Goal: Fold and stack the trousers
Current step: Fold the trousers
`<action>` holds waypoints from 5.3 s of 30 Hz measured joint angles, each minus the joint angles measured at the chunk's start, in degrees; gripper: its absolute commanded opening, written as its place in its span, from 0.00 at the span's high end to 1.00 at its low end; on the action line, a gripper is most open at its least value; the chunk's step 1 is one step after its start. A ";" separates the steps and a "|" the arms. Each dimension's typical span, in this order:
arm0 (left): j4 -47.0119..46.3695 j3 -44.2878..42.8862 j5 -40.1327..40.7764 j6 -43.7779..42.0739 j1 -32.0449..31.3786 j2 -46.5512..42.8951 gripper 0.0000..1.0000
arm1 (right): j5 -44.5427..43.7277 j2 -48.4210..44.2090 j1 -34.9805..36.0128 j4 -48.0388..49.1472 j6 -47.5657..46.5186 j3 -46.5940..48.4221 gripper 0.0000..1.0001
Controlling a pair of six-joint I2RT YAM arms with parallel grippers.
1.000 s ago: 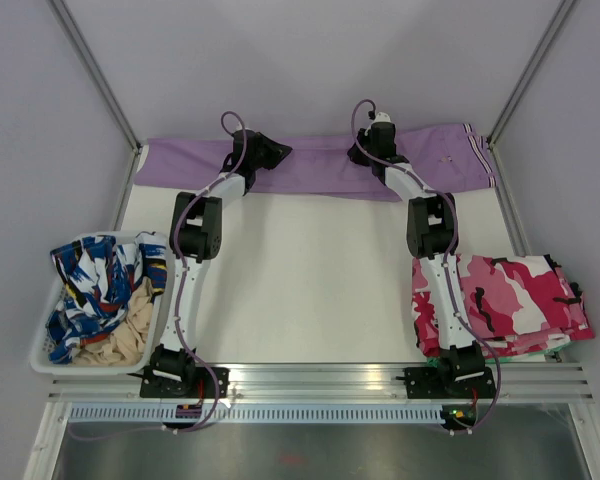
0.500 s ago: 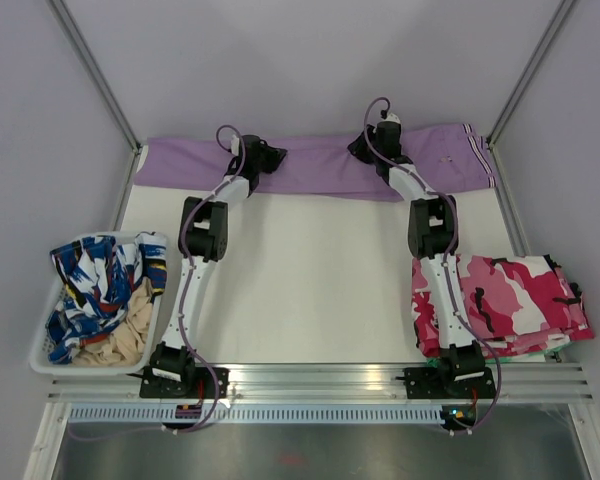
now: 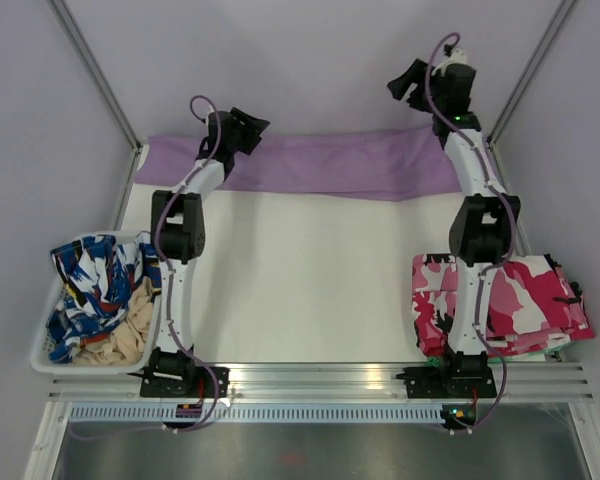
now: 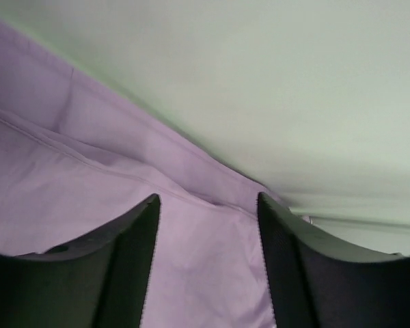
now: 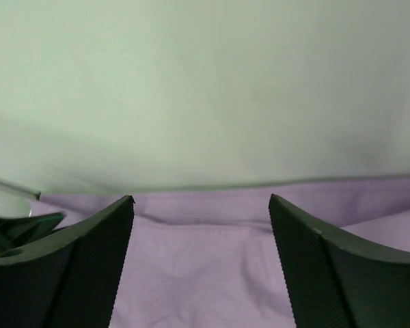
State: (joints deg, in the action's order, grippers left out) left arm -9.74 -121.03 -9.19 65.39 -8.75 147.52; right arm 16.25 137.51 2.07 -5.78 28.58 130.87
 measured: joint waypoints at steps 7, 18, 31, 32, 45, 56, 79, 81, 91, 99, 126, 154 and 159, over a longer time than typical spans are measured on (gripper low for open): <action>14.58 11.47 5.18 -19.15 4.04 -26.45 0.29 | -5.60 -15.02 -7.78 -3.89 -5.68 -5.22 0.20; 37.44 11.34 14.93 -29.92 16.65 -25.53 0.64 | -18.25 -14.97 -7.52 -17.66 -1.29 -27.47 0.87; 39.15 8.20 11.39 -23.39 17.55 -11.93 0.86 | -30.14 -10.32 -7.48 -21.77 -4.50 -20.35 0.97; 39.08 7.02 11.19 -22.88 17.57 -11.21 0.87 | -30.67 -10.05 -7.48 -21.59 -4.83 -20.35 0.96; 43.08 -6.58 9.22 -19.34 17.68 -2.60 0.92 | -33.66 6.01 -8.44 -23.80 -4.87 -7.76 0.94; 51.25 -8.13 9.11 -19.19 18.34 -1.75 0.90 | -34.38 -2.08 -9.09 -22.36 0.24 -21.46 0.97; 63.67 16.79 20.81 -19.17 20.59 -18.69 0.89 | -40.59 -26.47 -9.11 -26.82 2.75 -56.87 0.97; 64.00 17.62 21.16 -19.47 20.70 -19.28 0.90 | -40.54 -27.15 -9.20 -28.20 2.71 -57.64 0.96; 59.21 8.59 14.64 -27.63 19.98 -20.74 0.72 | -29.88 -26.77 -5.81 -30.73 -5.53 -42.03 0.42; 51.32 5.55 6.54 -30.71 15.15 -23.21 0.51 | -13.05 -24.61 2.78 -21.49 -10.29 -31.80 0.26; 43.82 -1.27 -3.41 -23.08 2.56 -9.44 0.45 | -26.77 -4.83 8.04 -26.58 -11.98 -24.30 0.20; 36.35 -1.46 5.42 -13.03 0.26 -3.98 0.81 | -2.49 -7.69 5.64 -16.41 -5.42 -26.58 0.21; 34.67 -1.46 5.75 -12.57 0.28 -3.43 0.97 | 0.70 -7.65 8.90 -14.53 -5.20 -25.83 0.20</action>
State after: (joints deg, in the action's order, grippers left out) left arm 24.93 -122.50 -3.44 52.82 -8.47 144.09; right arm 16.95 129.86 10.96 -20.32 23.38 105.03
